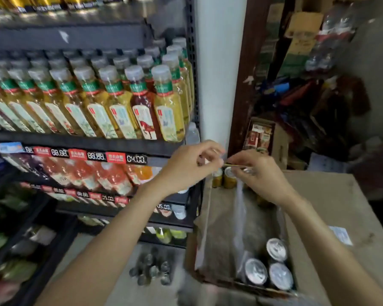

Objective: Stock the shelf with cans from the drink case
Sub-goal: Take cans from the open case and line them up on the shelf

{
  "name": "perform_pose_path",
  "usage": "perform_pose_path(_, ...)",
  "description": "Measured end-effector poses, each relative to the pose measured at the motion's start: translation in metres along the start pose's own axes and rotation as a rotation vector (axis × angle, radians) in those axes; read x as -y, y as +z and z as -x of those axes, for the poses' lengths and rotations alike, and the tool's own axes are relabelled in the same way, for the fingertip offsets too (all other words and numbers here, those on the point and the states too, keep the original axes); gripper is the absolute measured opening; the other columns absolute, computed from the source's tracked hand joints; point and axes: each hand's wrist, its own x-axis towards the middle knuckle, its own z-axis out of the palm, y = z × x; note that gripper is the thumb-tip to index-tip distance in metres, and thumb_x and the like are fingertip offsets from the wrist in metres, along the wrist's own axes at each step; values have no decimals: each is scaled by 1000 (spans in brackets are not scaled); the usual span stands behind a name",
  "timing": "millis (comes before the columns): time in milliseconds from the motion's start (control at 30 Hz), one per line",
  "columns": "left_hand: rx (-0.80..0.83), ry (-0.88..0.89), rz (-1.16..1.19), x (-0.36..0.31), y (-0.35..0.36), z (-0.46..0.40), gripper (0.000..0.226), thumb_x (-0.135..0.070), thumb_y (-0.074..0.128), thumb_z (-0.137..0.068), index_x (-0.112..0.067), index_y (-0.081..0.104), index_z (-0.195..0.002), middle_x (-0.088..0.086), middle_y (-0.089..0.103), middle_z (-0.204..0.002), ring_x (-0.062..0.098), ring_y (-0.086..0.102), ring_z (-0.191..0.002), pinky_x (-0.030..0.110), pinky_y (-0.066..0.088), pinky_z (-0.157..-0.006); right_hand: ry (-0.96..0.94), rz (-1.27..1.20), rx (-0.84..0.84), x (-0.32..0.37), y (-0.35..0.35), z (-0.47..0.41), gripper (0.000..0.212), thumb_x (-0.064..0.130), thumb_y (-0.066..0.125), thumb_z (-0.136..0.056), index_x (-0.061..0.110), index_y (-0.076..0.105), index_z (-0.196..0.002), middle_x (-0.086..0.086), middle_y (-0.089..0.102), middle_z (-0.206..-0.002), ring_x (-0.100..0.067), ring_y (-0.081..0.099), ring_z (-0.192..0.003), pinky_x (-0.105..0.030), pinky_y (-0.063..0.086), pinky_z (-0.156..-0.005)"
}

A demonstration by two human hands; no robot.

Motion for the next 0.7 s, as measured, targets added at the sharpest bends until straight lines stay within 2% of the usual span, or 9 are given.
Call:
perform_pose_path(67, 106, -100, -8, 27, 37, 0, 21, -22, 61, -90, -25, 60, -111, -15, 64, -93, 9, 62, -89, 17, 47, -80, 139, 10, 101, -38, 14, 27, 19, 11, 66, -84, 11, 70, -102, -5, 71, -98, -18, 65, -90, -18, 40, -74)
perform_pose_path(200, -11, -252, -10, 83, 110, 6, 28, -16, 61, -88, -21, 58, -115, -11, 62, -97, 9, 61, -90, 31, 51, -86, 461, 59, 126, -106, 41, 77, 25, 14, 65, -82, 16, 68, -107, -5, 72, -104, -25, 66, -97, -38, 51, -84)
perform_pose_path(333, -27, -239, -157, 133, 154, -10, 31, -17, 63, -86, -19, 58, -116, -5, 63, -105, 16, 60, -101, 34, 48, -88, 649, 102, 91, -152, 52, 92, 34, 18, 65, -80, 18, 64, -114, -11, 69, -110, -33, 65, -99, -41, 52, -83)
perform_pose_path(467, 13, -169, -412, 162, 174, -61, 37, -23, 64, -84, -18, 57, -120, 4, 60, -119, 24, 54, -111, 37, 44, -92, 628, 263, 166, -194, 61, 71, 49, 16, 63, -80, 15, 51, -127, -16, 56, -121, -39, 56, -106, -44, 48, -86)
perform_pose_path(533, 46, -148, -538, 173, 182, -87, 41, -23, 61, -85, -17, 54, -124, 5, 56, -125, 25, 48, -118, 37, 35, -100, 558, 355, 184, -214, 66, 57, 51, 17, 65, -79, 10, 50, -128, -14, 52, -126, -36, 47, -114, -41, 39, -93)
perform_pose_path(600, 82, -161, -672, 186, 191, -109, 47, -27, 59, -85, -17, 48, -129, 5, 52, -131, 25, 41, -124, 36, 27, -106, 503, 462, 220, -230, 71, 45, 56, 24, 68, -77, 11, 50, -128, -11, 50, -130, -34, 41, -117, -39, 34, -96)
perform_pose_path(700, 103, -182, -806, 204, 206, -133, 59, -36, 62, -83, -16, 41, -134, 6, 47, -136, 25, 38, -127, 38, 27, -107, 532, 626, 303, -247, 78, 30, 64, 40, 70, -76, 14, 44, -129, -7, 45, -132, -31, 37, -121, -37, 32, -94)
